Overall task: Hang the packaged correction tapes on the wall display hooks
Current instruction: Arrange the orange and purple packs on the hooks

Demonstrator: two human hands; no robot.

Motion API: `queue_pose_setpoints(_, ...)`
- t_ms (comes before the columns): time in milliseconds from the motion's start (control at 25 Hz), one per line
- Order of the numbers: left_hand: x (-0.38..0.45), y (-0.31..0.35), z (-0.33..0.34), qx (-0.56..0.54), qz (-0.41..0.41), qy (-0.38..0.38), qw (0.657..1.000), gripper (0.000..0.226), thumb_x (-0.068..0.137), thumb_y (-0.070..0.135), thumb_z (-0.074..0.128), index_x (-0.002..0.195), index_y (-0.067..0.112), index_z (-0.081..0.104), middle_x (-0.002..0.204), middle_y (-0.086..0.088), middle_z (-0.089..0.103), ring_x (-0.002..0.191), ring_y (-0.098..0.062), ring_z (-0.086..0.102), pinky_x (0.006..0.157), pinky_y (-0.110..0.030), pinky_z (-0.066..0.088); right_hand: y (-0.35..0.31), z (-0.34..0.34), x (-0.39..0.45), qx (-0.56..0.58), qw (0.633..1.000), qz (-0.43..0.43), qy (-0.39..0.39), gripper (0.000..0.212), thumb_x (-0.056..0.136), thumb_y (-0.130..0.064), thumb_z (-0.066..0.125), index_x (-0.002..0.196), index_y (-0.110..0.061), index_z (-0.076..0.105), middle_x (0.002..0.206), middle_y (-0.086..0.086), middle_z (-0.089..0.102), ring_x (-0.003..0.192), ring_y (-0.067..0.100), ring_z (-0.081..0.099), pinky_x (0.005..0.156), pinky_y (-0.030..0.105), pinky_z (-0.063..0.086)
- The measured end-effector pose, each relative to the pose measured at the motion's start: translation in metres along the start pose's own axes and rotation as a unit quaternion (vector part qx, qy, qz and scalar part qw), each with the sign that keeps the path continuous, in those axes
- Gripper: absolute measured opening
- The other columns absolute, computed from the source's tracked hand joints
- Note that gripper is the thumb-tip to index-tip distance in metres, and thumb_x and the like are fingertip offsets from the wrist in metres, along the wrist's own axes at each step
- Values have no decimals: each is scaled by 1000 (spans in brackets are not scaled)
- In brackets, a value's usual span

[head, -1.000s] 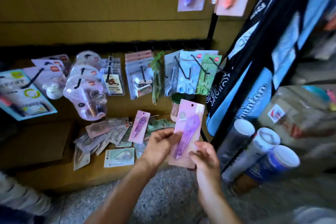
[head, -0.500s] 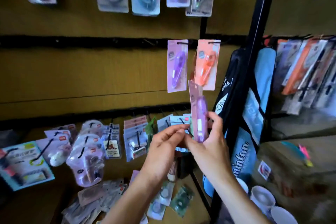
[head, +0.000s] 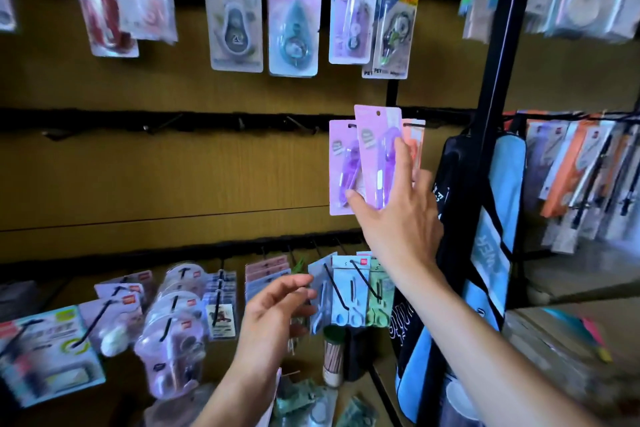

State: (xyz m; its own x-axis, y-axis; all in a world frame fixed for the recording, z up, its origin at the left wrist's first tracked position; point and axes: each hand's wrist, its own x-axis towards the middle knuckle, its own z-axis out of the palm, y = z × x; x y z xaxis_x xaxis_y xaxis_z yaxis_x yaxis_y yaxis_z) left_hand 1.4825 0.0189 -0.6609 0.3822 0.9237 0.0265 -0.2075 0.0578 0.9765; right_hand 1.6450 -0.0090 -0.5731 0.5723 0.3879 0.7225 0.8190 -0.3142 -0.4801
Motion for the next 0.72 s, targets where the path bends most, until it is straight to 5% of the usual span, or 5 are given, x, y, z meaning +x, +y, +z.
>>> queue_pose_setpoints(400, -8, -2, -16, 13, -5, 4, 1000, 20, 94, 5, 57, 96, 15, 75, 93, -6, 77, 84, -22, 64, 73, -35, 44, 3, -6, -15, -19, 999, 21, -47, 94, 78, -63, 62, 153, -42, 8, 140, 6, 37, 117, 35, 50, 84, 40, 47)
queue_pose_setpoints(560, -9, 1, -14, 27, -8, 2, 1000, 20, 94, 7, 58, 96, 16, 75, 93, -4, 77, 86, -22, 64, 73, -34, 45, -4, 4, 7, -45, 993, 17, -112, 96, 78, -59, 65, 152, -42, 6, 152, 8, 23, 124, 37, 44, 83, 38, 45)
queue_pose_setpoints(720, -14, 4, -21, 48, -17, -1, 999, 14, 92, 10, 64, 92, 18, 76, 97, -6, 76, 84, -18, 66, 68, -28, 45, -12, 36, 30, 44, 978, 32, -202, 98, 74, -46, 72, 151, -41, 11, 135, 4, 39, 119, 33, 51, 90, 41, 50)
